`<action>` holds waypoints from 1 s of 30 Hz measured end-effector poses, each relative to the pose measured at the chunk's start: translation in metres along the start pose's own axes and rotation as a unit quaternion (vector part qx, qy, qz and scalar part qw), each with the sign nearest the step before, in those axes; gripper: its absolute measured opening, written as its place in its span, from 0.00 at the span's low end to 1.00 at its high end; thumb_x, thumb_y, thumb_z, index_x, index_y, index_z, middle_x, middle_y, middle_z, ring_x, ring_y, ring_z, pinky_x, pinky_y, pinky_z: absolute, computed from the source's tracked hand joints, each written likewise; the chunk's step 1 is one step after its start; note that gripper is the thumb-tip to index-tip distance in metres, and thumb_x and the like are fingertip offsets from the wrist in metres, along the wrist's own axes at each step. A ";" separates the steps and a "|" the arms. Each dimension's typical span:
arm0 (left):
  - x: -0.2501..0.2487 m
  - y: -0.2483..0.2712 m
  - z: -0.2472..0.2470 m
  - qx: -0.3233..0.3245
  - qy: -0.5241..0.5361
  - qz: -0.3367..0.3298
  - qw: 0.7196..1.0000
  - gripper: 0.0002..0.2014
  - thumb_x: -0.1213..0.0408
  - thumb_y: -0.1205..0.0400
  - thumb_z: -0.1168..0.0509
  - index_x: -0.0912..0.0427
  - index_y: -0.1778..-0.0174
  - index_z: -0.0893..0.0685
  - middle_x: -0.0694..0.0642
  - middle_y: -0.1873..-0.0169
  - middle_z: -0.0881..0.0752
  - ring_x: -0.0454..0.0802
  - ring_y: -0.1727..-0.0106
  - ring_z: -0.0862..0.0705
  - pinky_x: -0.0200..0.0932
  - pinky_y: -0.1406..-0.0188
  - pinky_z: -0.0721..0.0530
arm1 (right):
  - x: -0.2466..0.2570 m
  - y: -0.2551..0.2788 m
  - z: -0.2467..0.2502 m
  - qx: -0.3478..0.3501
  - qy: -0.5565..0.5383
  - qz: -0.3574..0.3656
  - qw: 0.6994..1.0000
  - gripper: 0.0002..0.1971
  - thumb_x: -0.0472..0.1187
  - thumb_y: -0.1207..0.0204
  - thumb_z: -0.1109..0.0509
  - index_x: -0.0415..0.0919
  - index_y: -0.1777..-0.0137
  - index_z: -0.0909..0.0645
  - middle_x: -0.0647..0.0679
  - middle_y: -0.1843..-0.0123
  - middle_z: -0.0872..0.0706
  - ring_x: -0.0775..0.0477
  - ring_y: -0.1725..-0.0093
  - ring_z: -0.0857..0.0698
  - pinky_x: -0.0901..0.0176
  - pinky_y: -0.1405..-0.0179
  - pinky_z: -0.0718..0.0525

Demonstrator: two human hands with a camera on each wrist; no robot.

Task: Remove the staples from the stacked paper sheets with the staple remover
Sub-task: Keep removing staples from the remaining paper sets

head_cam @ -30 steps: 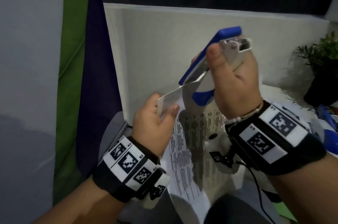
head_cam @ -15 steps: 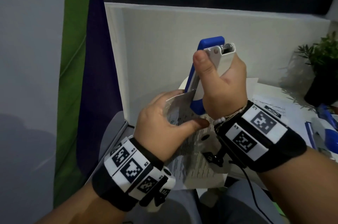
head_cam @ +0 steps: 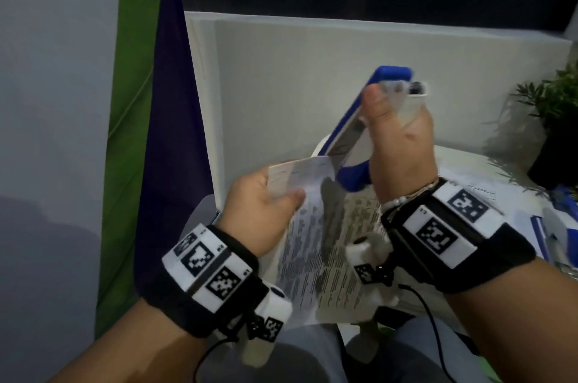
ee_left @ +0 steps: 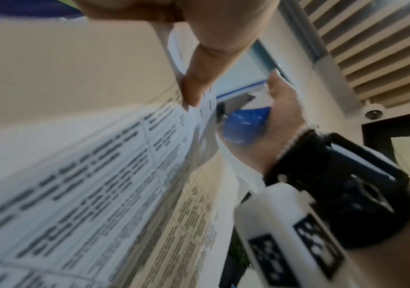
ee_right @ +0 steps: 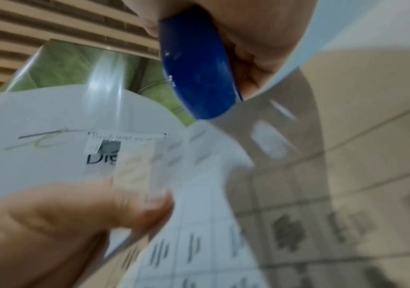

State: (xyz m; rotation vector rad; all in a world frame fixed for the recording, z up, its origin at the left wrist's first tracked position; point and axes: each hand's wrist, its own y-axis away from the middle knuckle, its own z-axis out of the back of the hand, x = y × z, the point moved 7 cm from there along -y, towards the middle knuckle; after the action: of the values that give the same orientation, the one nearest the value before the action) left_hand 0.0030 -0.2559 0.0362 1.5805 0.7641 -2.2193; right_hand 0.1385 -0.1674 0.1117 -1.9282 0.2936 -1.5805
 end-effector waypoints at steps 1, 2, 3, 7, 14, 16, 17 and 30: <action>0.005 -0.004 0.008 -0.032 0.017 0.023 0.999 0.11 0.72 0.24 0.30 0.48 0.58 0.14 0.44 0.68 0.11 0.42 0.63 0.12 0.39 0.63 0.13 | 0.005 -0.003 0.010 -0.036 -0.006 0.013 0.999 0.10 0.51 0.26 0.37 0.49 0.63 0.31 0.67 0.77 0.22 0.68 0.77 0.24 0.78 0.72 0.27; 0.011 -0.007 0.018 -0.072 0.046 0.045 0.995 0.10 0.71 0.23 0.30 0.49 0.59 0.14 0.47 0.67 0.10 0.46 0.60 0.11 0.44 0.59 0.12 | 0.010 -0.006 0.021 -0.074 -0.011 0.024 0.997 0.09 0.49 0.24 0.37 0.49 0.63 0.31 0.66 0.76 0.22 0.68 0.76 0.24 0.79 0.72 0.27; 0.016 -0.010 0.026 -0.113 0.092 0.061 0.987 0.09 0.71 0.22 0.31 0.49 0.60 0.14 0.49 0.64 0.10 0.49 0.58 0.11 0.48 0.56 0.12 | 0.014 -0.009 0.032 -0.112 -0.014 0.031 0.993 0.09 0.49 0.22 0.37 0.50 0.61 0.31 0.65 0.73 0.22 0.70 0.75 0.23 0.80 0.71 0.27; 0.030 -0.023 0.047 -0.222 0.301 0.090 0.923 0.11 0.74 0.19 0.36 0.59 0.44 0.16 0.57 0.52 0.10 0.52 0.54 0.10 0.50 0.58 0.12 | 0.014 -0.016 0.063 -0.189 -0.027 0.036 0.981 0.11 0.57 0.30 0.33 0.51 0.59 0.28 0.62 0.70 0.22 0.70 0.71 0.23 0.75 0.64 0.24; 0.019 -0.015 0.010 -0.087 -0.034 -0.137 0.986 0.15 0.73 0.19 0.40 0.59 0.38 0.17 0.42 0.53 0.18 0.30 0.51 0.17 0.19 0.54 0.25 | -0.026 -0.005 0.061 -0.101 0.108 -0.023 0.989 0.15 0.59 0.27 0.33 0.49 0.56 0.28 0.58 0.66 0.24 0.69 0.74 0.22 0.76 0.72 0.26; 0.026 -0.001 -0.018 0.008 -0.178 -0.227 0.957 0.17 0.72 0.23 0.41 0.59 0.40 0.16 0.53 0.48 0.17 0.45 0.48 0.15 0.35 0.49 0.19 | -0.048 0.006 0.060 -0.065 0.159 -0.068 0.983 0.19 0.65 0.30 0.31 0.50 0.55 0.28 0.56 0.66 0.21 0.63 0.72 0.20 0.68 0.72 0.24; 0.041 0.005 -0.027 0.031 -0.244 -0.262 0.933 0.21 0.72 0.26 0.44 0.52 0.40 0.18 0.53 0.43 0.21 0.52 0.44 0.18 0.45 0.45 0.19 | -0.059 0.012 0.062 -0.052 0.179 -0.093 0.978 0.18 0.62 0.29 0.32 0.48 0.54 0.27 0.55 0.66 0.21 0.62 0.73 0.20 0.69 0.75 0.25; 0.072 0.003 -0.025 0.016 -0.185 -0.225 0.957 0.28 0.81 0.33 0.36 0.44 0.46 0.22 0.36 0.47 0.23 0.32 0.43 0.24 0.25 0.41 0.27 | -0.132 0.051 0.103 -0.087 0.257 -0.206 0.940 0.12 0.46 0.25 0.28 0.39 0.53 0.24 0.52 0.67 0.21 0.51 0.68 0.22 0.66 0.74 0.30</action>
State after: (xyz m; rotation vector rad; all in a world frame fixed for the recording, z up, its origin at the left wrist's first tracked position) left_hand -0.0011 -0.2393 -0.0386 1.0169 1.0509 -2.7464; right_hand 0.2117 -0.1042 -0.0342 -1.7456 0.2597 -2.4121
